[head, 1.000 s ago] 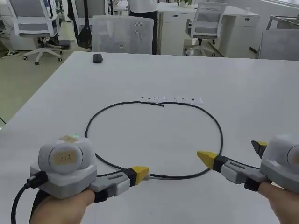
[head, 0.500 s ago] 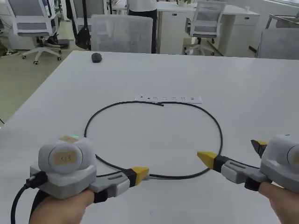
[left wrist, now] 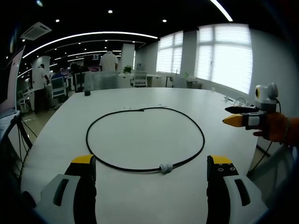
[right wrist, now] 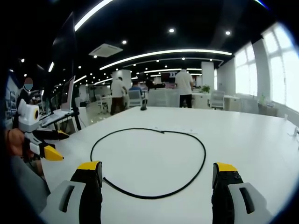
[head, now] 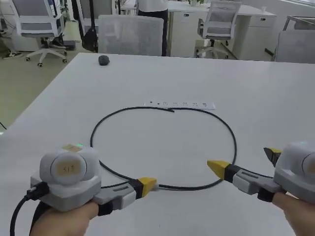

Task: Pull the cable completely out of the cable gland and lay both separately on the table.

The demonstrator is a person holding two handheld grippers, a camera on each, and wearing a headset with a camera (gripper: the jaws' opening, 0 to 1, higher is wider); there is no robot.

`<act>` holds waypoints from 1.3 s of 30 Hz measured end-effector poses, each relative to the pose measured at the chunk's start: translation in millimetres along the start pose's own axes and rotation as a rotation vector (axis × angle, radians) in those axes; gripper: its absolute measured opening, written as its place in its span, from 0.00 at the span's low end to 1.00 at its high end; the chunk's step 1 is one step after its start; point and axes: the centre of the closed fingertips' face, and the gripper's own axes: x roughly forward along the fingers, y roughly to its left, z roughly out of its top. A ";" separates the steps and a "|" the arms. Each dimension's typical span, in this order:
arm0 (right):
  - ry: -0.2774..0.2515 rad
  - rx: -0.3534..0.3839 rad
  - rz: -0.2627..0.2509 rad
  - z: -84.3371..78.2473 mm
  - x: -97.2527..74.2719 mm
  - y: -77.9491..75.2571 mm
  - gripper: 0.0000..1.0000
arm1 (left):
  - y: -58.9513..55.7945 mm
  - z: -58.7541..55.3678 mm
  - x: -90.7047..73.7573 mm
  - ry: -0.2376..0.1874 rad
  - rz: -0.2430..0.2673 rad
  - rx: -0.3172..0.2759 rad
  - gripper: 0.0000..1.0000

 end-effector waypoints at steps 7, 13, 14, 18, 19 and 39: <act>0.009 -0.003 -0.004 -2.4 -0.8 -2.0 0.99 | 0.4 -1.3 0.8 0.002 0.003 -0.001 0.99; 0.009 -0.001 -0.004 -3.1 -1.2 -2.4 0.99 | 0.9 -1.1 0.6 0.001 0.006 0.003 0.99; 0.008 0.000 -0.004 -3.0 -1.2 -2.5 0.99 | 1.1 -1.0 0.6 0.000 0.007 0.002 0.99; 0.006 0.000 -0.005 -2.1 -1.1 -2.8 0.99 | 1.3 -1.0 0.1 0.000 0.008 0.002 0.99; 0.005 0.000 -0.005 -1.7 -1.2 -2.7 0.99 | 1.3 -1.0 0.1 0.000 0.009 0.002 0.99; 0.031 -0.033 0.023 -6.1 2.3 1.6 0.95 | 6.8 -2.4 1.6 0.004 0.014 0.019 0.99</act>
